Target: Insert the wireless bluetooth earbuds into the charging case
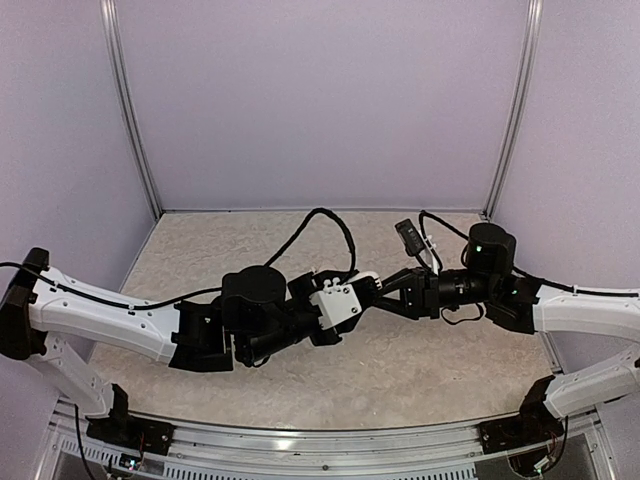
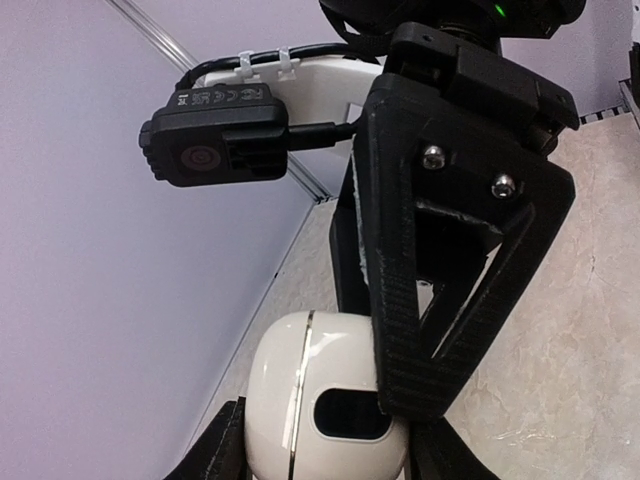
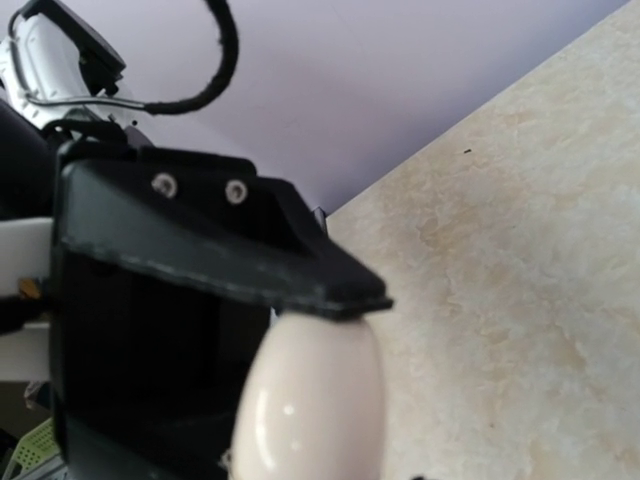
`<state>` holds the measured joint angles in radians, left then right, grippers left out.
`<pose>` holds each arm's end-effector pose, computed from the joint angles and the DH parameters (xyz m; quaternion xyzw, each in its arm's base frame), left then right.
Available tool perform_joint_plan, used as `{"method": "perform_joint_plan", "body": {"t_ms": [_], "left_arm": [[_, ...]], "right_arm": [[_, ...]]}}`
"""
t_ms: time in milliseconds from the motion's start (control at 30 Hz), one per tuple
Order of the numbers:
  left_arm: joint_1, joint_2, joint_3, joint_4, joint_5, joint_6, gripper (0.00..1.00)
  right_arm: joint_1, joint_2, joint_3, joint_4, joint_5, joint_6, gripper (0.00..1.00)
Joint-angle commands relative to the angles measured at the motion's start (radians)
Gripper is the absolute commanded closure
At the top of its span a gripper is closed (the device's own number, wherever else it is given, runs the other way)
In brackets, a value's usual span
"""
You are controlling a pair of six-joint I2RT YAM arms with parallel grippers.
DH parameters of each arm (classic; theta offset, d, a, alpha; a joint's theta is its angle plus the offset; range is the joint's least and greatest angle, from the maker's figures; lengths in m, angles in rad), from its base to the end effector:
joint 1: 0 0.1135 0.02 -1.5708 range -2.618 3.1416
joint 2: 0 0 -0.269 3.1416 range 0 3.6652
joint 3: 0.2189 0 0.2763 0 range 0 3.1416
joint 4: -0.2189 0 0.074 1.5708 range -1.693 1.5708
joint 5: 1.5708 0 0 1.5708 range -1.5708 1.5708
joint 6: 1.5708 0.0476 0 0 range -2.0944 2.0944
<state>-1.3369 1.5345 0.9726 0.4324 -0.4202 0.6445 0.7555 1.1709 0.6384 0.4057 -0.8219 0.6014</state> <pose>0.1086 -0.3719 0.2742 0.5392 0.5179 -0.0716 0.6602 0.1826 0.2199 0.2626 -0.3162 0.6656 0.6136 0.2835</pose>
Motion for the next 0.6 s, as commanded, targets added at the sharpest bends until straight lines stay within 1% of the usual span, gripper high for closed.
{"method": "perform_joint_plan", "body": {"t_ms": [0, 133, 367, 567], "left_arm": [[-0.01, -0.014, 0.021, 0.042, -0.008, 0.013, 0.64], [-0.014, -0.01, 0.023, 0.042, -0.011, 0.022, 0.64], [-0.016, -0.004, 0.025, 0.046, -0.011, 0.031, 0.64], [-0.016, -0.003, 0.024, 0.047, -0.011, 0.037, 0.64]], "right_arm": [[0.02, 0.016, 0.016, 0.044, 0.004, 0.013, 0.63], [0.02, 0.021, 0.017, 0.061, 0.004, 0.025, 0.65], [0.021, 0.031, 0.015, 0.076, 0.009, 0.039, 0.63], [0.021, 0.036, 0.017, 0.079, 0.013, 0.047, 0.67]]}}
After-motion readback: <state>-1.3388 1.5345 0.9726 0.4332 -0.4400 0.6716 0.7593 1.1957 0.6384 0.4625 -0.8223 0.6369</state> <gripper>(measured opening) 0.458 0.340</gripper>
